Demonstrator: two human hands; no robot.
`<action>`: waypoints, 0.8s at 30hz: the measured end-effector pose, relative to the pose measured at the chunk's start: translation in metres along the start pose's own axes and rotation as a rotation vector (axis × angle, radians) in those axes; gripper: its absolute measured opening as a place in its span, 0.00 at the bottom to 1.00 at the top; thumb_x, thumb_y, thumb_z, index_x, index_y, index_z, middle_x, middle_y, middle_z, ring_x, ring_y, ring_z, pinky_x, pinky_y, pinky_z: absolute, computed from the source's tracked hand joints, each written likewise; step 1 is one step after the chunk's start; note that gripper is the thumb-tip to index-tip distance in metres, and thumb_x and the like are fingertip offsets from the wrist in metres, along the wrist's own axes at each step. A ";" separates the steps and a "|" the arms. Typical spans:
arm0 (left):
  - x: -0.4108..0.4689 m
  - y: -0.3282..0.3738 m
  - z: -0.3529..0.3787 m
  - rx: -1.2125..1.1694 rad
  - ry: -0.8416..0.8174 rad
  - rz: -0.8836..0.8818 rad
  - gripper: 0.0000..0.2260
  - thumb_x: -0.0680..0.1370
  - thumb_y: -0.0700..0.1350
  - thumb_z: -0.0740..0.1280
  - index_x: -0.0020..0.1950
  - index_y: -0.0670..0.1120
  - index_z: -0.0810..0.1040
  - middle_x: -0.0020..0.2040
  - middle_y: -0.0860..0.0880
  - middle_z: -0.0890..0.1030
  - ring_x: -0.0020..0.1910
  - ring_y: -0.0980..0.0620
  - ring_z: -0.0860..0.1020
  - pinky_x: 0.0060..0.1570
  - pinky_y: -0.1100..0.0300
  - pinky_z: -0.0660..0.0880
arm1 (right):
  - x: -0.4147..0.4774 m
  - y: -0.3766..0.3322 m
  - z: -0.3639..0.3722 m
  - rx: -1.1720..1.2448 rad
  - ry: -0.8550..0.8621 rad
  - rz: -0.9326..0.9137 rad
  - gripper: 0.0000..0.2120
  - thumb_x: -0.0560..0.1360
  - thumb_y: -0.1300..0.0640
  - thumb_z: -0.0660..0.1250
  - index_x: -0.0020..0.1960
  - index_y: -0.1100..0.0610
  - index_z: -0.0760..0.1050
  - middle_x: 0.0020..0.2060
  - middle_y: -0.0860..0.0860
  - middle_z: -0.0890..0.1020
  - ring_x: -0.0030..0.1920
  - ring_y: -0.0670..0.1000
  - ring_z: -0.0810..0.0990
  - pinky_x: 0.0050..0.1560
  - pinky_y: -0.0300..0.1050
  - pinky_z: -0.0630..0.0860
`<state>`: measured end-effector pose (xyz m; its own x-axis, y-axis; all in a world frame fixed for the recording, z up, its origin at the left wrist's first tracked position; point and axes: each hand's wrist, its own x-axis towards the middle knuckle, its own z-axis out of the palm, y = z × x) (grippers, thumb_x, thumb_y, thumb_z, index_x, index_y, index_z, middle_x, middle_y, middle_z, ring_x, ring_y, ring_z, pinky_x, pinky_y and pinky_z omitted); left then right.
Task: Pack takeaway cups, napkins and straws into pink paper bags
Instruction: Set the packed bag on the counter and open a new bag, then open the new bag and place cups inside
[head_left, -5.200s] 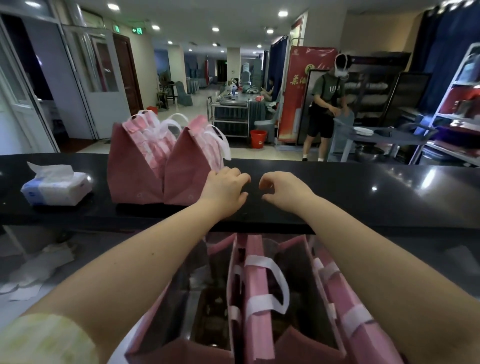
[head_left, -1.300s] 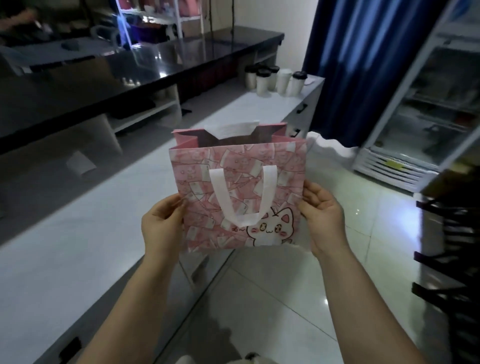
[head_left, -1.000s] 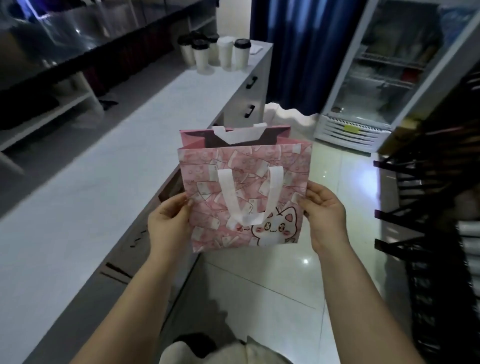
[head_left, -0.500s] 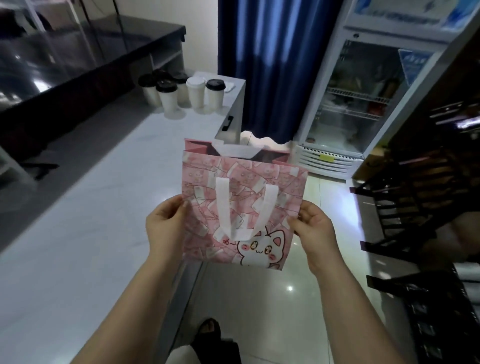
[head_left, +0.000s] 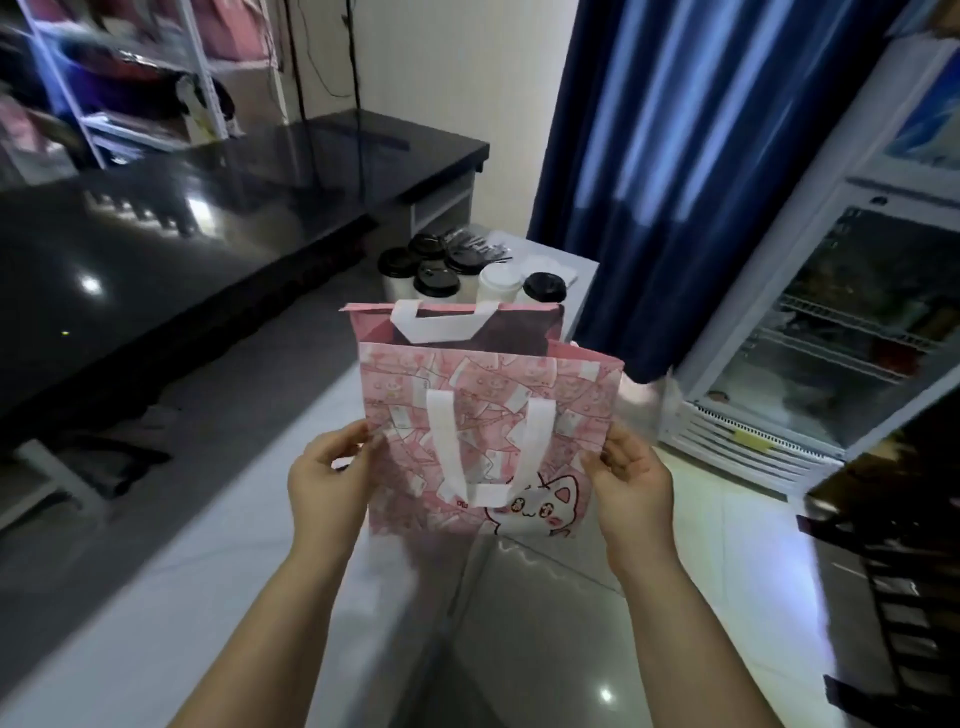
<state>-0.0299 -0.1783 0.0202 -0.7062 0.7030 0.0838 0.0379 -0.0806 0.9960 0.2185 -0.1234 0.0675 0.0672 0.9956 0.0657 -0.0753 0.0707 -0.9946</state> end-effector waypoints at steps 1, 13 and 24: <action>0.008 -0.003 -0.002 0.000 0.015 -0.008 0.16 0.73 0.42 0.75 0.42 0.67 0.83 0.46 0.59 0.85 0.47 0.59 0.82 0.41 0.70 0.76 | 0.013 0.003 0.011 0.013 -0.015 -0.007 0.20 0.74 0.74 0.66 0.48 0.49 0.80 0.41 0.43 0.86 0.43 0.41 0.84 0.40 0.32 0.77; 0.048 -0.020 0.012 0.235 0.441 -0.049 0.16 0.74 0.35 0.72 0.47 0.58 0.84 0.45 0.55 0.85 0.46 0.49 0.83 0.49 0.48 0.81 | 0.173 0.051 0.124 0.149 -0.477 0.143 0.13 0.75 0.65 0.70 0.48 0.46 0.82 0.46 0.49 0.86 0.49 0.52 0.85 0.47 0.49 0.82; 0.034 -0.032 0.083 0.421 0.741 -0.090 0.16 0.74 0.38 0.73 0.51 0.61 0.81 0.47 0.63 0.81 0.47 0.66 0.79 0.41 0.77 0.74 | 0.264 0.087 0.168 0.042 -0.890 0.194 0.19 0.77 0.70 0.62 0.50 0.46 0.78 0.45 0.42 0.85 0.49 0.45 0.83 0.51 0.44 0.81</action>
<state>0.0035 -0.0931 -0.0062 -0.9933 0.0395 0.1086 0.1155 0.3251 0.9386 0.0622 0.1562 0.0114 -0.7415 0.6692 -0.0484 -0.0420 -0.1183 -0.9921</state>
